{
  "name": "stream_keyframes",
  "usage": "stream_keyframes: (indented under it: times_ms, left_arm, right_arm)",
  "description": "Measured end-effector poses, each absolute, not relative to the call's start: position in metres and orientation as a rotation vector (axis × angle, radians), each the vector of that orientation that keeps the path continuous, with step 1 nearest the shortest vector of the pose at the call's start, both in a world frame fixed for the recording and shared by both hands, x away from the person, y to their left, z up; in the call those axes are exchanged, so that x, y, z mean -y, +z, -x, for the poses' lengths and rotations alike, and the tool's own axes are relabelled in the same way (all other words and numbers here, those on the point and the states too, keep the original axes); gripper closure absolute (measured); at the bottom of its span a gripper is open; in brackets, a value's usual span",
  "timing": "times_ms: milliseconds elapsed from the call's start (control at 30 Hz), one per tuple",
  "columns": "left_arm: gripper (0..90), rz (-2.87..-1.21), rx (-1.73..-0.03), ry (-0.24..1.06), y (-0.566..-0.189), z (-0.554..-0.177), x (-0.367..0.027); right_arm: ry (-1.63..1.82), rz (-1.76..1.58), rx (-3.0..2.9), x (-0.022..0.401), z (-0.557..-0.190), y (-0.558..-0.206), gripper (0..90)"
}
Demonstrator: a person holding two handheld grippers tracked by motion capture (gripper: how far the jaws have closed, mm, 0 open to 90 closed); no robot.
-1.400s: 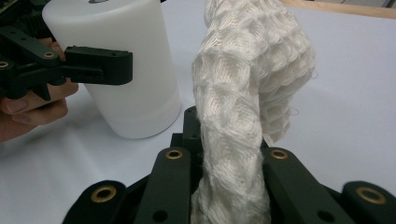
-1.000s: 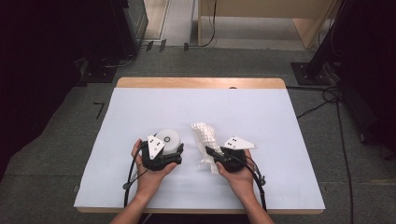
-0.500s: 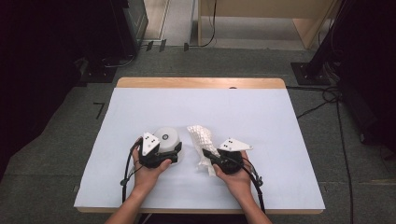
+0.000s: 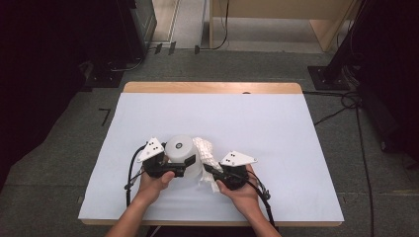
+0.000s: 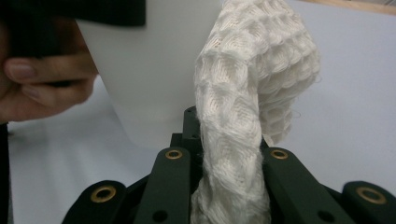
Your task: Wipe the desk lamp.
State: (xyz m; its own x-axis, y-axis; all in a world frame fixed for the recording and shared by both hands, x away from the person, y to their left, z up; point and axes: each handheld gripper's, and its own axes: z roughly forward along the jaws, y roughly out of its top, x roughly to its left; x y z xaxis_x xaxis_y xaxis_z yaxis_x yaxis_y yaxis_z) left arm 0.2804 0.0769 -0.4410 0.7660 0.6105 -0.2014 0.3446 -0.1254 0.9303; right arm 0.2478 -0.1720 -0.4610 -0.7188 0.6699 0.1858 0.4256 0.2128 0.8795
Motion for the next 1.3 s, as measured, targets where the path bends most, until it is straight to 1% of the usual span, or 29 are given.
stream_keyframes:
  times_ms: [233, 267, 467, 533, 600, 867, 1033, 1300]
  left_arm:
    - [8.7, -1.804, -0.688, 0.229, -0.445, -0.279, -0.068]
    - [8.8, -1.830, -0.672, 0.239, -0.446, -0.277, -0.064]
    - [8.8, -1.860, -0.662, 0.252, -0.448, -0.276, -0.060]
    - [8.8, -1.854, -0.667, 0.254, -0.448, -0.277, -0.061]
    - [8.7, -1.827, -0.682, 0.236, -0.446, -0.279, -0.066]
    - [8.8, -1.785, -0.708, 0.239, -0.442, -0.281, -0.074]
    - [8.8, -1.795, -0.698, 0.237, -0.443, -0.281, -0.072]
    - [8.8, -1.863, -0.653, 0.248, -0.449, -0.276, -0.057]
  right_arm:
    - [1.566, -0.999, -2.195, 0.179, -0.245, -0.446, 79.1]
    - [1.574, -0.995, -2.186, 0.180, -0.245, -0.444, 79.0]
    - [1.613, -0.963, -2.152, 0.185, -0.242, -0.435, 79.1]
    - [1.612, -0.956, -2.155, 0.185, -0.242, -0.436, 79.0]
    - [1.571, -0.954, -2.193, 0.180, -0.243, -0.442, 79.0]
    - [1.501, -0.987, -2.284, 0.170, -0.247, -0.461, 79.0]
    - [1.509, -0.973, -2.267, 0.171, -0.247, -0.458, 79.0]
    - [1.580, -0.975, -2.183, 0.185, -0.246, -0.441, 79.1]
